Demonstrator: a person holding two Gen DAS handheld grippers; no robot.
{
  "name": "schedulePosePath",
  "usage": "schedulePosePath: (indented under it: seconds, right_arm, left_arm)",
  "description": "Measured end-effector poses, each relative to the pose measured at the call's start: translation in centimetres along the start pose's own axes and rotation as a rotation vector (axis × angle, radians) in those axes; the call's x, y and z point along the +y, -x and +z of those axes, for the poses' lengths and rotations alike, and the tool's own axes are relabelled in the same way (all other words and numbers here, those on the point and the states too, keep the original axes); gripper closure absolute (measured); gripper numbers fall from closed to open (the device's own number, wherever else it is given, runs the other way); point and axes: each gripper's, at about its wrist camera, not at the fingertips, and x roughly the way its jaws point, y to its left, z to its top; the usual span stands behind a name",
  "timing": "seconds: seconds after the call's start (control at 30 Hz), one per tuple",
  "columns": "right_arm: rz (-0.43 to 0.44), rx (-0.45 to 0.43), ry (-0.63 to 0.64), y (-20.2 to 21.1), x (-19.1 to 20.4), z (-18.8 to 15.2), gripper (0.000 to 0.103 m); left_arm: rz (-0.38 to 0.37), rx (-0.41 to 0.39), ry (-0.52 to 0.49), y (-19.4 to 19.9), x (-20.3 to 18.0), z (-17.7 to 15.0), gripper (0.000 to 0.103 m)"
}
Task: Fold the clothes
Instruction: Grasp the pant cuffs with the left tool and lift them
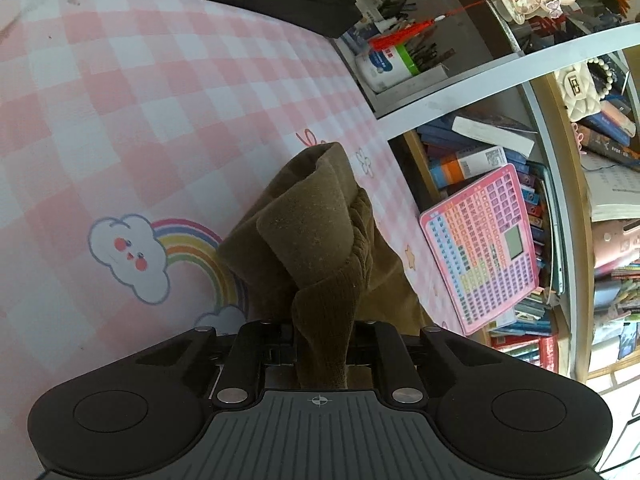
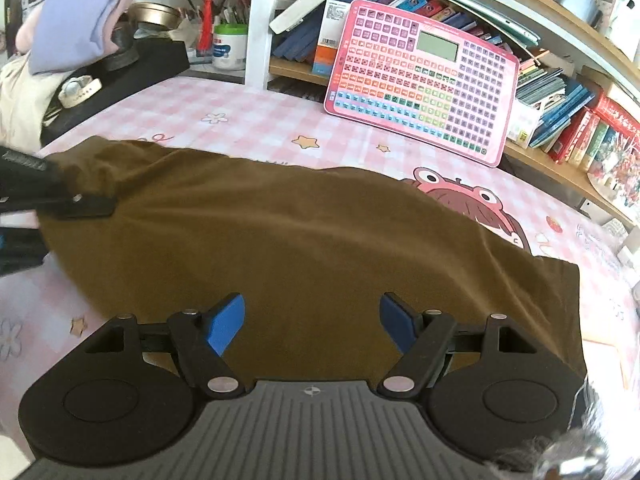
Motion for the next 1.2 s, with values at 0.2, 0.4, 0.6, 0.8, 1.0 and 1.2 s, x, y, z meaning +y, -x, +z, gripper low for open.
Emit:
schedulePosePath:
  seconds: [0.2, 0.4, 0.6, 0.8, 1.0, 1.2]
  right_arm:
    - [0.018, 0.065, 0.05, -1.7, 1.8, -1.1, 0.031]
    - [0.05, 0.078, 0.057, -1.0, 2.0, -1.7, 0.031]
    - [0.081, 0.081, 0.045, -0.8, 2.0, -2.1, 0.031]
    - [0.123, 0.074, 0.042, -0.8, 1.4, -2.1, 0.031]
    - [0.223, -0.019, -0.101, 1.0, -3.6, -2.2, 0.03]
    - [0.173, -0.049, -0.23, 2.7, -11.2, -3.6, 0.03]
  left_arm:
    - [-0.005, 0.004, -0.02, 0.2, 0.2, 0.3, 0.089]
    - [-0.047, -0.027, -0.154, 1.0, -2.9, 0.2, 0.089]
    - [-0.058, -0.048, -0.305, 1.9, -6.0, -0.7, 0.089]
    - [-0.044, -0.088, -0.471, 2.7, -9.2, -2.4, 0.089]
    - [0.046, -0.155, -0.623, 3.3, -11.7, -4.2, 0.089]
    - [0.167, -0.204, -0.787, 3.4, -14.5, -6.5, 0.089]
